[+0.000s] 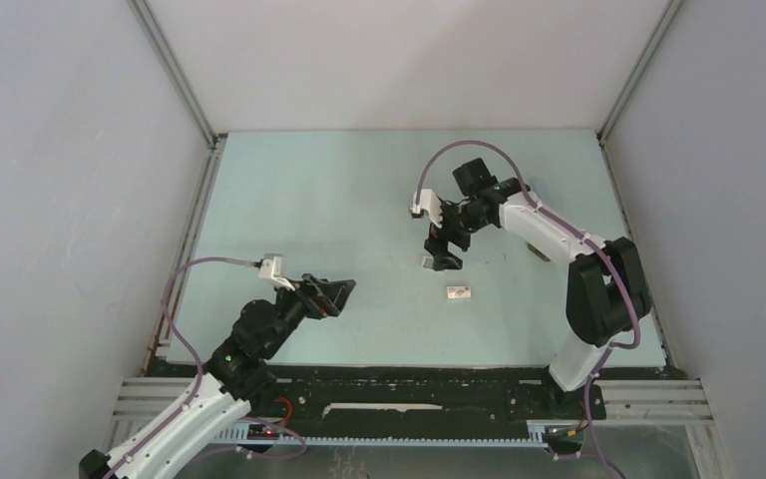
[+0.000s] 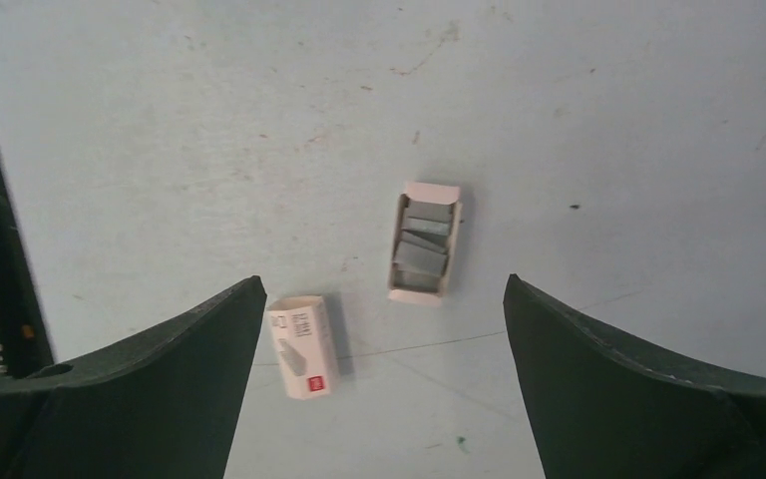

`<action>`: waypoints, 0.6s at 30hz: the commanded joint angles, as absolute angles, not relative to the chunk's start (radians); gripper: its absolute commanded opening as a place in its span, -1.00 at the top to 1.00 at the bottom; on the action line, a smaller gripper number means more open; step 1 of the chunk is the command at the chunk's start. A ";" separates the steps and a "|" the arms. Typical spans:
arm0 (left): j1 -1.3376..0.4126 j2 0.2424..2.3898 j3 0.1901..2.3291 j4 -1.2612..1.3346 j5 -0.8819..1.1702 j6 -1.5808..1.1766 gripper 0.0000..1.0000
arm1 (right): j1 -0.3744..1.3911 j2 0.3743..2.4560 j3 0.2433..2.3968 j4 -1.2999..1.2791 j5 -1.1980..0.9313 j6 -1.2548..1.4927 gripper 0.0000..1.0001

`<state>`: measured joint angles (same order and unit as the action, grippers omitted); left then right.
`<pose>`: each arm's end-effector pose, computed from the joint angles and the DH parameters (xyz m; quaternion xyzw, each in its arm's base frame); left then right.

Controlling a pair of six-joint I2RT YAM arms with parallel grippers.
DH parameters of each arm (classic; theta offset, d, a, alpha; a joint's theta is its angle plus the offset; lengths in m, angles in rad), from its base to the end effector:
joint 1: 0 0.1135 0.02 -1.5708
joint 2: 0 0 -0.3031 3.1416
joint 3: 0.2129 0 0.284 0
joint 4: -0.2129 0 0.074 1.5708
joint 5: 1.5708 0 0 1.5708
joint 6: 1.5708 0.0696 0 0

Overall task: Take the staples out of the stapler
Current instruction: Close the staple box at the center of the board.

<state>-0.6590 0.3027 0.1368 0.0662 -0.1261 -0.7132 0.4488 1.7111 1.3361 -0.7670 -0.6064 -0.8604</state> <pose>0.1293 -0.0890 0.2030 -0.0623 0.7386 -0.3881 0.5477 0.3407 0.2081 0.2485 -0.6182 0.7011 0.2441 0.2584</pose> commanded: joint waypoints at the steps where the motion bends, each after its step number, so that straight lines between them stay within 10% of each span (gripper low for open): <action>1: -0.656 0.273 0.140 -0.007 -0.165 -0.675 -1.00 | 0.463 1.758 1.377 -0.690 -0.539 -0.994 -0.99; 18: -0.656 0.198 0.137 -0.096 -0.184 -0.667 -1.00 | 0.542 1.994 1.462 -0.717 -0.325 -0.796 -0.76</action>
<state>-0.6590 0.2092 0.1368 -0.0910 -0.1654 -0.6960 0.5392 1.9728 1.4242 -0.7162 -0.3580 -0.8249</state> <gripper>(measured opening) 0.996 0.916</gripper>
